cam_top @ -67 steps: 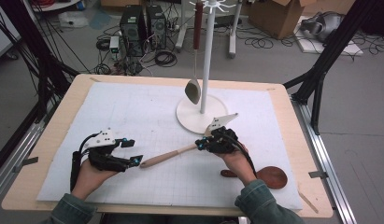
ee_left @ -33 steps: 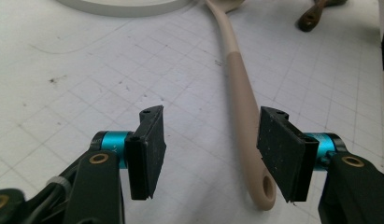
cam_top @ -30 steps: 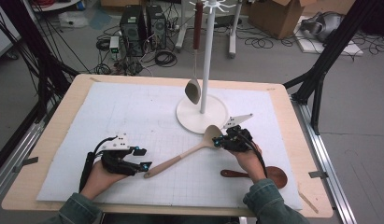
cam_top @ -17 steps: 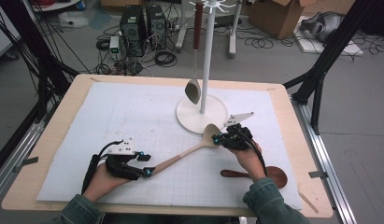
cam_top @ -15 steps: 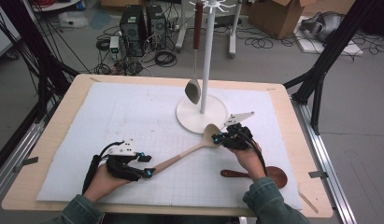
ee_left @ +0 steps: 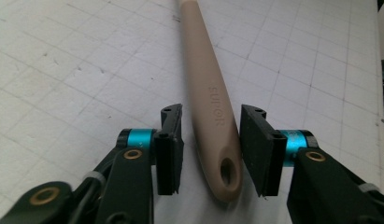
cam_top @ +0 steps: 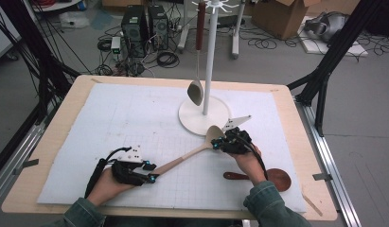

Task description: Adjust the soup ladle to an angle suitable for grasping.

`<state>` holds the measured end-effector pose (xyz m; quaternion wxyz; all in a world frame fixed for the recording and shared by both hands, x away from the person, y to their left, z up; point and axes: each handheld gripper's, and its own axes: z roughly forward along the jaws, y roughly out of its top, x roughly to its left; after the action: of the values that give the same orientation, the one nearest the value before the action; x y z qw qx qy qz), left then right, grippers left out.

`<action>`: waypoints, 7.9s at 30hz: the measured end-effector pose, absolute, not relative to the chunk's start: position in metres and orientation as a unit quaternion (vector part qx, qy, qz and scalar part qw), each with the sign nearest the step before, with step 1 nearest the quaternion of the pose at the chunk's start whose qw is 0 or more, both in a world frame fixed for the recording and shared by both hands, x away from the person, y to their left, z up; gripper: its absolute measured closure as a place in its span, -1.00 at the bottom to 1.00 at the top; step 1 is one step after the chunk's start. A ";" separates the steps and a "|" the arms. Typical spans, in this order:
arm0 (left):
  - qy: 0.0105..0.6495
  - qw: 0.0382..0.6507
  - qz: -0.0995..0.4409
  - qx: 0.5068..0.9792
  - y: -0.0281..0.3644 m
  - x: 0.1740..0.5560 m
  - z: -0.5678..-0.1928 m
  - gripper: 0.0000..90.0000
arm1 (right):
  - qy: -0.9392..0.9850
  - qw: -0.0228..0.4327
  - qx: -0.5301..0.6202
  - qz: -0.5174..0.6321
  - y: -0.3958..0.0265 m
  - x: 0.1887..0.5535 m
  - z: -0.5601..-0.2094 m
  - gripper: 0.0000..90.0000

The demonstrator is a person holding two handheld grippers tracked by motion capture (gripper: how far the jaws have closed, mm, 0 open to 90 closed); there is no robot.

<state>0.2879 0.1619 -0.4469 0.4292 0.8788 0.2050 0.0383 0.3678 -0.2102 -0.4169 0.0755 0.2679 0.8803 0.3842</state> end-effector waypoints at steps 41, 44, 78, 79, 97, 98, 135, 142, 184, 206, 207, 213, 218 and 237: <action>0.151 0.444 0.013 0.883 0.180 0.292 -0.418 0.50 | 0.914 0.013 0.137 0.382 -0.161 0.344 -0.404 0.30; 0.145 0.445 0.008 0.883 0.180 0.292 -0.416 0.50 | 0.919 0.015 0.129 0.372 -0.158 0.343 -0.405 0.27; 0.178 0.467 0.016 0.866 0.182 0.314 -0.402 0.37 | 0.950 0.017 0.037 0.310 -0.128 0.353 -0.411 0.63; 0.179 0.469 0.014 0.865 0.183 0.315 -0.402 0.35 | 0.950 0.016 0.032 0.310 -0.128 0.352 -0.411 0.65; 0.223 0.502 0.028 0.835 0.202 0.324 -0.396 -0.04 | 0.943 0.010 0.021 0.333 -0.132 0.355 -0.407 0.74; 0.224 0.503 0.030 0.834 0.203 0.324 -0.395 -0.05 | 0.942 0.009 0.021 0.335 -0.132 0.356 -0.407 0.74; 0.247 0.528 0.068 0.810 0.229 0.326 -0.372 -0.10 | 0.926 0.019 0.047 0.374 -0.145 0.360 -0.399 0.75; 0.248 0.527 0.067 0.811 0.225 0.327 -0.372 -0.09 | 0.916 0.021 0.069 0.395 -0.146 0.361 -0.396 0.75; 0.235 0.543 0.056 0.804 0.183 0.334 -0.349 0.16 | 0.895 -0.003 0.106 0.434 -0.106 0.345 -0.386 0.72; 0.217 0.557 0.037 0.801 0.174 0.336 -0.338 0.34 | 0.877 -0.018 0.122 0.464 -0.112 0.346 -0.380 0.74; 0.217 0.557 0.037 0.801 0.173 0.336 -0.337 0.32 | 0.874 -0.016 0.126 0.469 -0.111 0.345 -0.380 0.74; 0.214 0.558 0.034 0.801 0.167 0.336 -0.334 0.32 | 0.862 0.001 0.150 0.484 -0.104 0.340 -0.375 0.74; 0.214 0.563 0.035 0.798 0.164 0.337 -0.331 0.35 | 0.859 -0.005 0.148 0.489 -0.102 0.338 -0.374 0.73; 0.168 0.584 -0.025 0.794 0.164 0.342 -0.323 0.62 | 0.853 -0.062 0.110 0.506 -0.109 0.346 -0.375 0.72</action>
<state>0.3418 0.1640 -0.3233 0.5838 0.7939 0.1679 -0.0249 0.3461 -0.1087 -0.3751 -0.0617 0.1104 0.8535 0.5056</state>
